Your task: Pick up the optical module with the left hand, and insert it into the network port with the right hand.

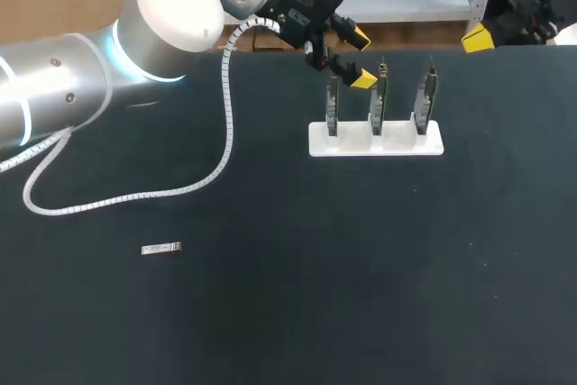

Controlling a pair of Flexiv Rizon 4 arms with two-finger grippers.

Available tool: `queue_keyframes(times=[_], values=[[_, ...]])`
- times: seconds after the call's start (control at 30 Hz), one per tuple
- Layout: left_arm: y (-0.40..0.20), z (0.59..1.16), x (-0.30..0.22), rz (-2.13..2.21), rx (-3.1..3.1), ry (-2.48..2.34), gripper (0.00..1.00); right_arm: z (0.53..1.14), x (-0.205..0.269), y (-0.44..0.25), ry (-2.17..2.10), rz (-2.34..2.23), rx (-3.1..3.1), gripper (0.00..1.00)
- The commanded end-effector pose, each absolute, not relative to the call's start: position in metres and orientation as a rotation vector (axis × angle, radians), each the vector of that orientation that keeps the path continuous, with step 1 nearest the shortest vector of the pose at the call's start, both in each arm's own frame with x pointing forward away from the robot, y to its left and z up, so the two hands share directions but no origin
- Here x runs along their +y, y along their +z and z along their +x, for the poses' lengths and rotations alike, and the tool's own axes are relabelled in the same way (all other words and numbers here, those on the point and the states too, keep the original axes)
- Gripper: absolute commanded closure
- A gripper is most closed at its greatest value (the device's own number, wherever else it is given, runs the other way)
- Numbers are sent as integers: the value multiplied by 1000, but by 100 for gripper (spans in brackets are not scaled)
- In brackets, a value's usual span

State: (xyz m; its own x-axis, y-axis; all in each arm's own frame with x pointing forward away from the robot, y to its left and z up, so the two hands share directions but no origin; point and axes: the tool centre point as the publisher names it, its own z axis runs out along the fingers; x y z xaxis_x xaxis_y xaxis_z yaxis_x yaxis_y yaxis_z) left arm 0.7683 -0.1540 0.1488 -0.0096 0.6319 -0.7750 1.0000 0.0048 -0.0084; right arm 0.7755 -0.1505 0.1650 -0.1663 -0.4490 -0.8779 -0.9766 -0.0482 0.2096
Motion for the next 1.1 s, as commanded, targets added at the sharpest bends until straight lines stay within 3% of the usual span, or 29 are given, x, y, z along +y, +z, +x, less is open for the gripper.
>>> queue_keyframes(times=[0.03, 0.5, 0.53, 0.57, 1.1], values=[[149, 769, -155, 1690, 1706, -809, 0, 768, -151, 165, 1157, -1508, 1653, 100], [149, 769, -155, 1690, 1706, -809, 0, 761, -146, 163, 1153, -1554, 1633, 100], [149, 769, -155, 1690, 1706, -809, 0, 760, -145, 163, 1129, -1566, 1641, 65], [149, 769, -155, 1690, 1706, -809, 0, 760, -145, 163, 1129, -1566, 1641, 0], [149, 769, -155, 1690, 1706, -809, 0, 760, -145, 163, 1129, -1566, 1641, 0]])
